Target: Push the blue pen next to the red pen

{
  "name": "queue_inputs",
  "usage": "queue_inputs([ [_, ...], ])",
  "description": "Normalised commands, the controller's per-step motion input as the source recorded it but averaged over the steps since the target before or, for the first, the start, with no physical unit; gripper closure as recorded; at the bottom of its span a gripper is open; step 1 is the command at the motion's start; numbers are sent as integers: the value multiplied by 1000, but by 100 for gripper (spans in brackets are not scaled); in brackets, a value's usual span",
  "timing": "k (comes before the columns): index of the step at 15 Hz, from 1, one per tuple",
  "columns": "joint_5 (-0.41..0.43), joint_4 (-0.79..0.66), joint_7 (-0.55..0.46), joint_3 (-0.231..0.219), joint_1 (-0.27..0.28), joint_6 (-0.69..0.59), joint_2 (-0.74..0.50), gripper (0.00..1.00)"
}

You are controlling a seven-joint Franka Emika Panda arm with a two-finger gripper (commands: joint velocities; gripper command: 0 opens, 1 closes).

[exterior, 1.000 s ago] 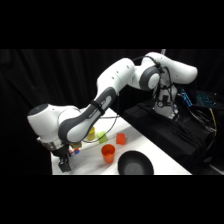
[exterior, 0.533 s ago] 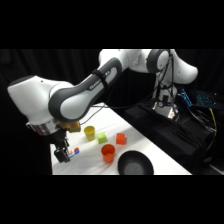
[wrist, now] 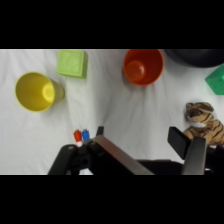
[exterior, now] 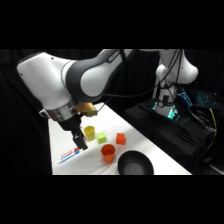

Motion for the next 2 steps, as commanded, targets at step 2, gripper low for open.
queue_inputs([
  [2,13,-987,-51,-41,53,244,-744,0],
])
